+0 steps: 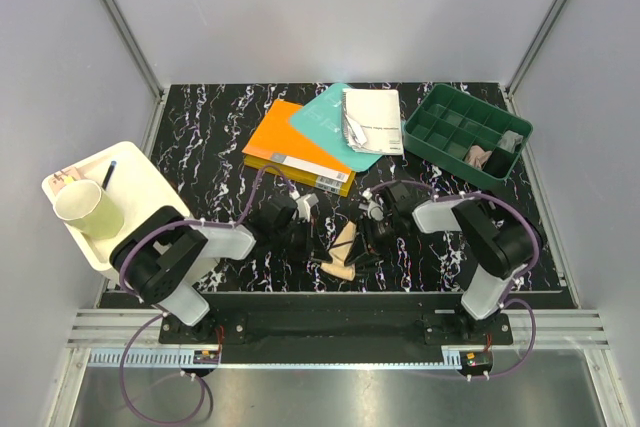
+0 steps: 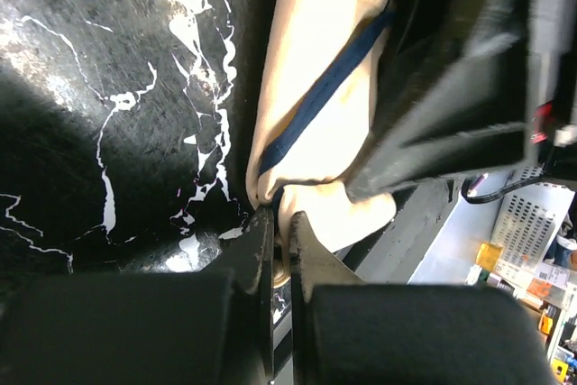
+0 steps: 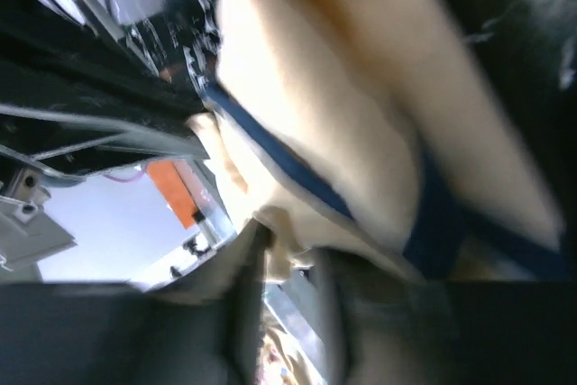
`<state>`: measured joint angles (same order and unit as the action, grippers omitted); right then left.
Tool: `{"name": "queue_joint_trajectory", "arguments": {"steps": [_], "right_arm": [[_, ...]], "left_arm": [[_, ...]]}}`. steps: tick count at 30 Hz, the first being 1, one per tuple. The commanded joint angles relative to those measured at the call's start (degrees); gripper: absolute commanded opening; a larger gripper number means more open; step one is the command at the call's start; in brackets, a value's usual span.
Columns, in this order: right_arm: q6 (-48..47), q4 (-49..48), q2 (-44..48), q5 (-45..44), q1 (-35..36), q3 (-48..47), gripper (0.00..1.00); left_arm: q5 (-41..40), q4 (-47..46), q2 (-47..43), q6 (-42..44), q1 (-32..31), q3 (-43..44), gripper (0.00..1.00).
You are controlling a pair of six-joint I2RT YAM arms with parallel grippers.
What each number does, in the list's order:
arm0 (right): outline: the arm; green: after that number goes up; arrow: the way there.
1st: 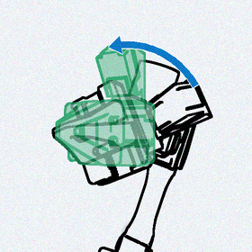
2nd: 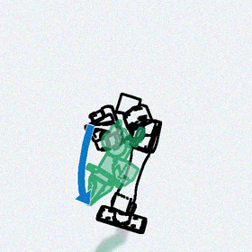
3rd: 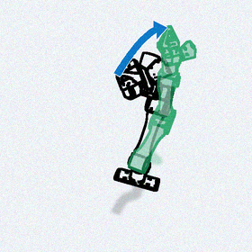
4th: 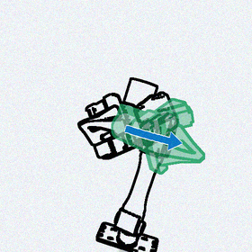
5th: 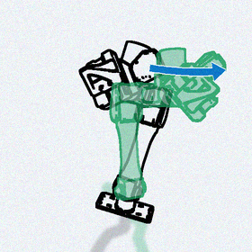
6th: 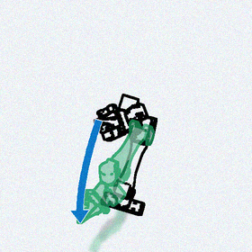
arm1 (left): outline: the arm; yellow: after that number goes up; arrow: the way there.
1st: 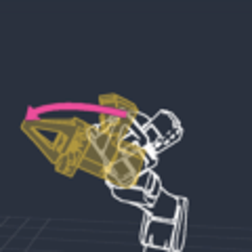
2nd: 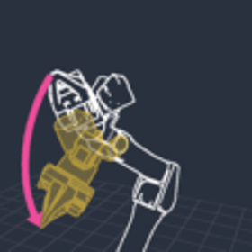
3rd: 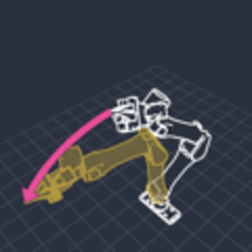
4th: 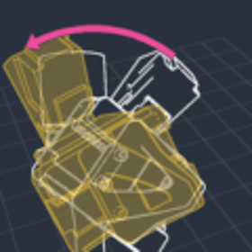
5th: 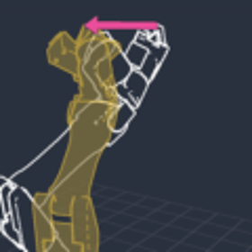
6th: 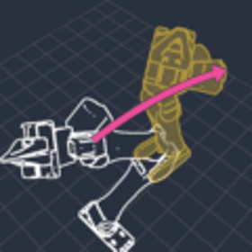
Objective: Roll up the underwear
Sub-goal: Roll the underwear to the corner of the board.
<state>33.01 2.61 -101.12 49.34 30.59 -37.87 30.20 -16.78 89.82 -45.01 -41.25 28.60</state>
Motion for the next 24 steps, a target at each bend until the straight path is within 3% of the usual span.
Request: {"name": "queue_joint_trajectory", "arguments": {"steps": [1,4,7,12,17,24], "right_arm": [[-5.23,11.69,7.13,-15.40,-0.35,-4.21,0.49],[-6.29,18.99,13.99,-21.03,-0.09,-7.29,0.58],[-8.57,19.28,21.12,-28.66,2.01,-7.66,0.64],[-12.62,12.79,28.60,-41.59,15.00,-4.24,0.64],[-14.90,5.48,31.25,-50.54,26.07,-0.55,0.64],[-17.72,0.99,27.83,-57.95,35.13,1.13,0.62]], "left_arm": [[-1.80,7.00,0.62,2.65,-0.05,3.12,0.00],[-3.65,17.70,1.32,4.49,-0.05,6.90,0.00],[-2.60,21.16,2.81,5.46,0.21,9.36,0.00],[-1.28,25.82,5.19,7.04,0.21,13.06,0.00],[-1.55,27.67,5.63,7.84,0.30,14.64,0.00],[-0.84,28.03,5.89,7.49,0.82,14.91,0.00]]}}
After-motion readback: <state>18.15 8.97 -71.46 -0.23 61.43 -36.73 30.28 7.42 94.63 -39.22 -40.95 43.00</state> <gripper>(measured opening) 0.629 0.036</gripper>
